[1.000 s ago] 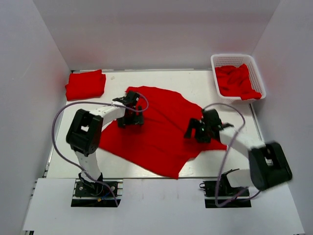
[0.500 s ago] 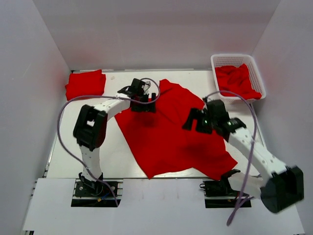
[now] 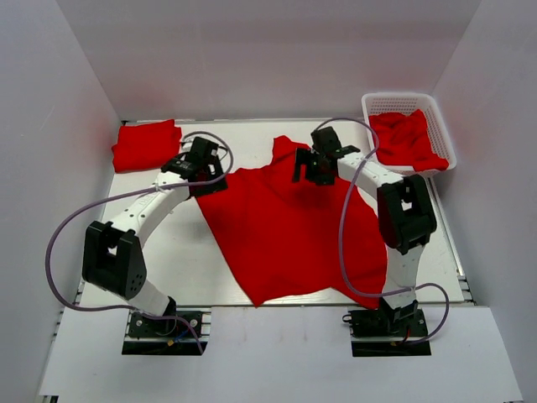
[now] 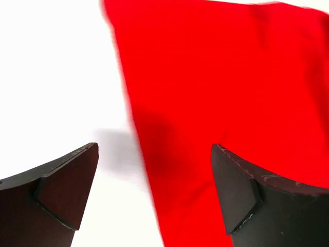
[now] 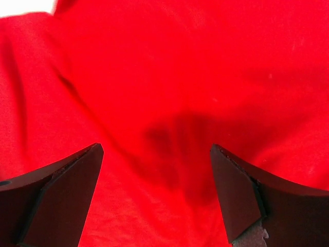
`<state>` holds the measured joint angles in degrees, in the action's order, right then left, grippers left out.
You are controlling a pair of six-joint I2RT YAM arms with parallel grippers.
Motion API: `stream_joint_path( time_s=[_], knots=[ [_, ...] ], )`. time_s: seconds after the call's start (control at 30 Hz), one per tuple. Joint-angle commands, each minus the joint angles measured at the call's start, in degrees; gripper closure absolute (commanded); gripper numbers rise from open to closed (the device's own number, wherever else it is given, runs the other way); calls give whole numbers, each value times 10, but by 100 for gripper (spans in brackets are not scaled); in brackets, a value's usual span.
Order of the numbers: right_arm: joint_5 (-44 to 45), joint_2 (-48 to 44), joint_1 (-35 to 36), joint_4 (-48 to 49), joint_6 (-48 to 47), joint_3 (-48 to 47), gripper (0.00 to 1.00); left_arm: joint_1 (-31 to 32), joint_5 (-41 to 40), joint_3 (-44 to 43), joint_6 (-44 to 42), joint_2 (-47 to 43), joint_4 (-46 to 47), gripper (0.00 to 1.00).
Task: Fold and stack the t-shirts
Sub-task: Flatten out the tshirt
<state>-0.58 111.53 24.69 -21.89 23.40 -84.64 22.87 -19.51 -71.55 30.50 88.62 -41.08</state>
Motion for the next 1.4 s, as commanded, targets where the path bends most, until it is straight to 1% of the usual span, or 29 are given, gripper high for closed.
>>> stream_joint_path(
  time_s=[0.0, 0.03, 0.1, 0.13, 0.23, 0.3, 0.33, 0.37, 0.4, 0.43, 0.47, 0.5, 0.57, 0.6, 0.63, 0.67, 0.73, 0.77, 0.8, 0.87, 0.9, 1.0, 1.03, 1.1, 1.13, 1.17, 1.2, 1.23, 1.37],
  knots=[
    [-8, 11, -4, 0, -3, 3, 10, -40, -66, -2, 68, -24, -69, 0],
    [-7, 2, -6, 8, 6, 44, 10, -47, -49, -2, 68, -24, -62, 0],
    [-7, -19, -7, 18, 9, 77, 10, -66, -31, -8, 68, -13, -62, 0],
    [-5, -28, -7, 25, 16, 132, 10, -71, -25, -15, 74, 0, -62, 0],
    [3, -78, -9, 39, 35, 216, 10, -87, -31, -37, 81, 17, -69, 0],
    [1, -120, -8, 42, 52, 296, 10, -92, -37, -50, 81, 31, -69, 0],
    [2, -133, -9, 44, 69, 316, 10, -99, -37, -50, 81, 37, -69, 0],
    [1, -158, -9, 34, 90, 375, 10, -99, -37, -55, 88, 43, -69, 0],
    [1, -189, -7, 32, 101, 396, 10, -106, -37, -61, 88, 54, -69, 0],
    [-2, -205, -7, 22, 118, 416, 10, -113, -37, -61, 88, 59, -69, 0],
    [0, -239, -7, 14, 136, 468, 10, -113, -37, -61, 88, 66, -69, 0],
    [1, -277, -8, -21, 146, 481, 10, -118, -32, -68, 88, 73, -69, 0],
    [51, -333, -7, -53, 168, 508, 10, -123, -32, -74, 88, 95, -69, 0],
    [60, -371, -6, -108, 170, 516, 10, -128, -25, -79, 88, 103, -69, 0],
    [65, -404, -7, -125, 178, 522, 10, -129, -19, -84, 88, 117, -63, 0],
    [73, -421, -6, -167, 181, 526, 10, -135, -12, -84, 88, 124, -63, 0],
    [78, -478, -7, -193, 183, 520, 10, -135, -11, -91, 88, 135, -63, 0],
    [87, -486, -9, -214, 181, 515, 10, -135, -11, -91, 88, 140, -55, 0],
    [109, -502, -7, -226, 168, 492, 10, -135, -11, -91, 77, 140, -47, 0],
    [109, -511, -8, -220, 148, 470, 10, -135, 18, -91, 62, 146, -29, 0],
    [109, -507, -6, -218, 141, 435, 10, -135, 31, -97, 55, 146, -7, 0],
    [89, -493, -6, -183, 122, 393, 10, -129, 82, -111, 23, 162, 37, 0],
    [98, -483, -7, -158, 121, 374, 10, -129, 90, -118, 12, 168, 43, 0],
    [112, -465, -8, -142, 121, 344, 10, -124, 112, -152, 6, 198, 50, 0],
    [143, -449, -7, -124, 124, 314, 10, -124, 123, -164, 6, 212, 50, 0],
    [166, -429, -9, -107, 126, 294, 10, -124, 130, -213, 1, 244, 44, 0],
    [167, -420, -7, -107, 130, 294, 10, -124, 130, -214, 1, 261, 44, 0],
    [177, -414, -8, -98, 129, 269, 10, -124, 135, -250, -7, 278, 30, 0],
    [199, -385, -10, -94, 122, 245, 10, -119, 148, -337, -48, 359, 14, 0]
  ],
)
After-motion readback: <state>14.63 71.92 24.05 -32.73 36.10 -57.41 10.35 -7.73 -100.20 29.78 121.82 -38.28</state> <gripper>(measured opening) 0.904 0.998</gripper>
